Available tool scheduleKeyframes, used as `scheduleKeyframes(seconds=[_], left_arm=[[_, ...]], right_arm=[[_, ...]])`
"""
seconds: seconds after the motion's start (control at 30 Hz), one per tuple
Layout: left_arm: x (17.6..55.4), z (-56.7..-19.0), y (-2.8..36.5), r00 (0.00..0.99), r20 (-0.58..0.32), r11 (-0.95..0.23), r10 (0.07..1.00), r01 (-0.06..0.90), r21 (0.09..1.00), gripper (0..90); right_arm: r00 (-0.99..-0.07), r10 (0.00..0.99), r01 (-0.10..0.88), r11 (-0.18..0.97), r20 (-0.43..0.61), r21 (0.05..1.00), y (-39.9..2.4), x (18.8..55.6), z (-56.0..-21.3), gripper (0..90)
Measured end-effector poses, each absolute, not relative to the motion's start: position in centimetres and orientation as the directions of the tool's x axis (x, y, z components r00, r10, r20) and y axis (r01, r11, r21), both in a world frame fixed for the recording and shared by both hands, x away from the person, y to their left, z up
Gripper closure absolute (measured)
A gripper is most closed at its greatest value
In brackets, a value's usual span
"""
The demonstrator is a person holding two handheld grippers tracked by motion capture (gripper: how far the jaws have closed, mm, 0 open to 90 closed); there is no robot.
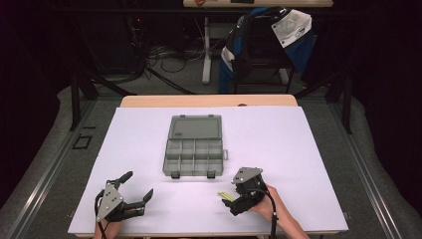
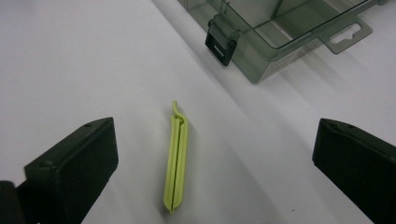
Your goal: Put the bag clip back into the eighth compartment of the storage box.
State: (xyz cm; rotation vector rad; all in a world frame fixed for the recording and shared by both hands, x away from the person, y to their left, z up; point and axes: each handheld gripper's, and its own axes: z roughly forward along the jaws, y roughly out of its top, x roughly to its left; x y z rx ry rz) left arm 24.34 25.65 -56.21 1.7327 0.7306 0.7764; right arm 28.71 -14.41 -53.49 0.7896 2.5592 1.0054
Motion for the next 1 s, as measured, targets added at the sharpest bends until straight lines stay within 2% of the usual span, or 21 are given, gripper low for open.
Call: scheduleKeyframes(seconds=[0.2, 0.33, 0.47, 0.5, 0.6, 0.63, 0.67, 0.7, 0.83, 1.0], left_arm=[[24.4, -56.2, 25.7, 0.601, 0.152, -0.262, 0.784, 0.099, 0.960, 10.4], [24.3, -56.2, 25.7, 0.600, 0.151, -0.261, 0.785, 0.100, 0.960, 10.4], [24.3, -56.2, 25.7, 0.600, 0.153, -0.261, 0.786, 0.097, 0.961, 10.5], [24.3, -56.2, 25.7, 0.598, 0.155, -0.262, 0.786, 0.095, 0.960, 10.5], [24.3, -56.1, 25.7, 0.595, 0.154, -0.259, 0.789, 0.096, 0.961, 10.5], [24.3, -56.1, 25.8, 0.595, 0.153, -0.258, 0.789, 0.096, 0.961, 10.5], [24.3, -56.1, 25.8, 0.593, 0.152, -0.259, 0.791, 0.098, 0.961, 10.5], [24.3, -56.1, 25.8, 0.593, 0.152, -0.259, 0.791, 0.098, 0.961, 10.5], [24.3, -56.1, 25.8, 0.595, 0.155, -0.264, 0.788, 0.100, 0.959, 10.5], [24.3, -56.1, 25.8, 0.595, 0.154, -0.263, 0.789, 0.100, 0.960, 10.5]], right_arm=[[-0.817, 0.572, 0.387, 0.633, -0.069, 0.670, -14.1, 28.8, -53.6, 0.2], [-0.822, 0.566, 0.389, 0.647, -0.070, 0.656, -13.7, 28.7, -53.7, 5.8], [-0.818, 0.571, 0.394, 0.647, -0.071, 0.652, -13.5, 28.5, -53.8, 15.6], [-0.818, 0.571, 0.394, 0.647, -0.071, 0.652, -13.5, 28.5, -53.8, 15.6], [-0.819, 0.570, 0.403, 0.656, -0.068, 0.638, -13.3, 28.5, -53.9, 25.6], [-0.819, 0.570, 0.403, 0.656, -0.068, 0.638, -13.3, 28.5, -53.9, 25.6], [-0.816, 0.575, 0.410, 0.656, -0.067, 0.634, -13.3, 28.5, -53.9, 32.7], [-0.816, 0.575, 0.410, 0.656, -0.067, 0.634, -13.3, 28.5, -53.9, 32.7], [-0.820, 0.569, 0.406, 0.658, -0.065, 0.634, -13.2, 28.3, -53.9, 46.9], [-0.824, 0.565, 0.418, 0.661, -0.047, 0.623, -13.1, 28.3, -54.1, 53.5]])
